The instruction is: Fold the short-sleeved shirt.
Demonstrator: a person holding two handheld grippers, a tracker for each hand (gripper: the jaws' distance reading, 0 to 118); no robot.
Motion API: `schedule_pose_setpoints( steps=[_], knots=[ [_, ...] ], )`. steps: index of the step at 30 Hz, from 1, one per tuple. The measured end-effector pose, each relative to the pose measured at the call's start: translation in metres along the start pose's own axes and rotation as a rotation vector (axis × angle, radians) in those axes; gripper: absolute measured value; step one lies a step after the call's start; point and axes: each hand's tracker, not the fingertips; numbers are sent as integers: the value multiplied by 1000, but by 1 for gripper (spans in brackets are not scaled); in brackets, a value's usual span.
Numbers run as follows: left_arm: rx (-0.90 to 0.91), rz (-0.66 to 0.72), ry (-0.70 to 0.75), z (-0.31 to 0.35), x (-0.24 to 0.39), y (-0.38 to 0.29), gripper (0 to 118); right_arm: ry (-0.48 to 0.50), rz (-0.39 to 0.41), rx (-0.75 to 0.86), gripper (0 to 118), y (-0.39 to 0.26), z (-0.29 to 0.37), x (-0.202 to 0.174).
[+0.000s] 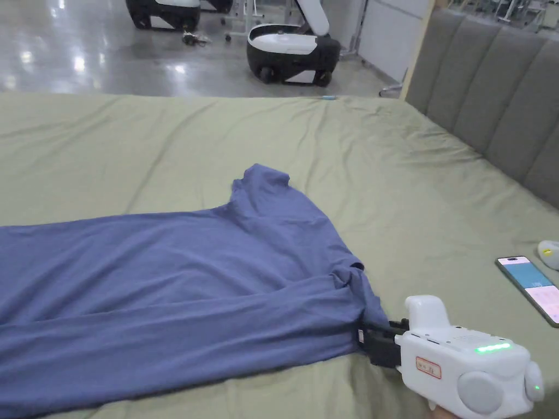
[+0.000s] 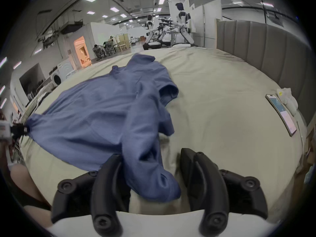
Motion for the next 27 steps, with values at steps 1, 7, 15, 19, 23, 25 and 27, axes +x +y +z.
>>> schedule_pose_setpoints(
  steps=[1,7,15,19,23,25,27],
  knots=[
    [3,17,-5,0,-4,-7,2,48,6,21,32,3,5,1],
    [31,80,-61,33,-19,-13,2,48,74,55,6,6,52,-14],
    [-35,100,-105,79,-16,-58,2,84,152,-40,6,-37,99,-6],
    [-89,165,-109,72,-14,-80,22,73,172,-43,15,-60,100,-13],
    [69,173,124,79,-29,-92,103,-113,74,-5,117,-65,105,2],
    [159,259,125,102,-39,-89,103,-69,-85,101,115,-60,131,14],
    [202,366,120,123,-45,-76,100,-10,-231,186,115,-44,156,17]
  ],
)
